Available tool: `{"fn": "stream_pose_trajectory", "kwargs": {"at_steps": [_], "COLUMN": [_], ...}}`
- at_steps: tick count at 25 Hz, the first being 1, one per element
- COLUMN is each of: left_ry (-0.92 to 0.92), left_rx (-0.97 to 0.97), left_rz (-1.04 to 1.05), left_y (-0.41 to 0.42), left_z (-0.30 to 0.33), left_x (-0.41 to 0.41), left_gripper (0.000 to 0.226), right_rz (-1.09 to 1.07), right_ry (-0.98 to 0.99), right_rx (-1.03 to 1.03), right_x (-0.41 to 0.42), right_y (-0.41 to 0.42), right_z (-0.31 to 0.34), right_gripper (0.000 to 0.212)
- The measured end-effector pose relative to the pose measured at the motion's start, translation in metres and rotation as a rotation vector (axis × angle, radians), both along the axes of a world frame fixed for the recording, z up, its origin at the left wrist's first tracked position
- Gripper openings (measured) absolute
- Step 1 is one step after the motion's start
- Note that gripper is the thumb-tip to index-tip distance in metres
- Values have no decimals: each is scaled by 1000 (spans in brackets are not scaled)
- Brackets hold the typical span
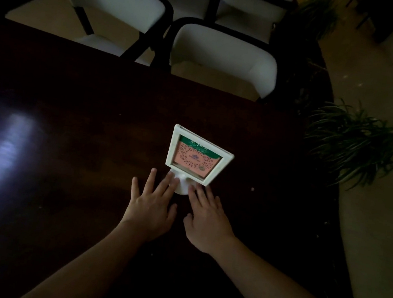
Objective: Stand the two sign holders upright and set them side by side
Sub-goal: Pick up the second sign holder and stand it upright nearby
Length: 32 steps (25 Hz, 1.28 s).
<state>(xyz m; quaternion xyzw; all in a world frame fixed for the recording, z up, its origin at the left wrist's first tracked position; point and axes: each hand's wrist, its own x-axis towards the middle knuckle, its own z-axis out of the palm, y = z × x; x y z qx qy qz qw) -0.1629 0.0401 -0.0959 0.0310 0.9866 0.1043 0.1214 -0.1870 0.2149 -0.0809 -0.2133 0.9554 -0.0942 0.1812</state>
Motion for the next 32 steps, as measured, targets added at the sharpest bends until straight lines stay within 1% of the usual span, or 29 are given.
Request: {"fn": "stream_pose_trajectory", "kwargs": {"at_steps": [5,13,21,32], "left_ry": [-19,-56,-100,-169], "left_rx": [7,-26,-41,-67], "left_rz": [-18,-48,24,175], "left_y": [-9,-43,-63,-81], "left_z": [0,2,14,21], "left_x": [8,46,95,166], "left_gripper": [72,73,73,71], "right_rz": [5,7,84,217], "right_ry": [-8,-32,-46,-100], "right_rx": [18,6,-20,14], "right_x": [9,44,80,124], "right_y": [-7,-39,-63,-97], "right_z": [3,7,7,16], "right_gripper": [78,77,78,79]}}
